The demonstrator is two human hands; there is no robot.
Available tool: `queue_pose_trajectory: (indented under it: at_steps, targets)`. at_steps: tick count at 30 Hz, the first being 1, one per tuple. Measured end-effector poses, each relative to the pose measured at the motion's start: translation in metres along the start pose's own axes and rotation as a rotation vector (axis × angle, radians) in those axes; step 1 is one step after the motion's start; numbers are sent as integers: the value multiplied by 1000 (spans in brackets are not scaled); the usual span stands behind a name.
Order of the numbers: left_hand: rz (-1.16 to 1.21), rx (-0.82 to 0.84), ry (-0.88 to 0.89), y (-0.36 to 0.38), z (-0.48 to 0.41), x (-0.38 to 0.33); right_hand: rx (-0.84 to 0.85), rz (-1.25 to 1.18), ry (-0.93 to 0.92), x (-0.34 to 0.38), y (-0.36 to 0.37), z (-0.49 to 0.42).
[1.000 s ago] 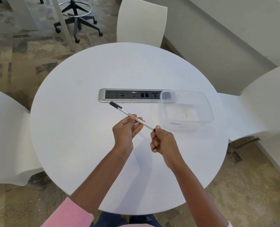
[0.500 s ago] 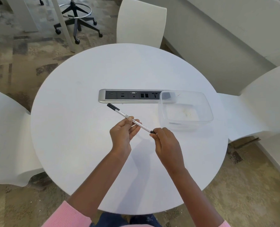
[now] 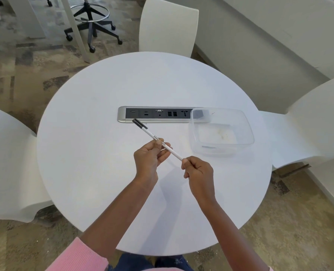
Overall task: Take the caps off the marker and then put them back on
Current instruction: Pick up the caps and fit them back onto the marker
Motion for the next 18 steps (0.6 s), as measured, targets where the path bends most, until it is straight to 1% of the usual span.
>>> queue_pose_trajectory:
  at_steps: [4, 9, 11, 12, 14, 16, 18]
  targets:
    - [-15, 31, 19, 2, 1, -2, 82, -170, 249, -3, 1, -3]
    - [-54, 48, 33, 1, 1, 2, 209, -450, 697, -10, 4, 2]
    - [-57, 50, 29, 0, 1, 3, 270, -520, 788, -10, 3, 4]
    - [-56, 52, 27, 0, 0, 3, 299, -527, 796, -9, 3, 4]
    - [-56, 55, 21, 0, -2, 2, 329, -488, 752, -8, 2, 5]
    - [-51, 54, 11, 0, -3, 3, 303, -399, 664, -9, 3, 4]
    - [-44, 49, -2, -1, -3, 4, 236, -258, 517, -9, 2, 0]
Point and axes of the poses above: each hand's wrist, its own z-axis away from the middle knuckle, its own y-axis out of the palm, x = y × z, the point moved 4 cm from there along -z, towards the middle knuckle, and after that the axes turned 13 degrees about -x, right-handed, at the moved point
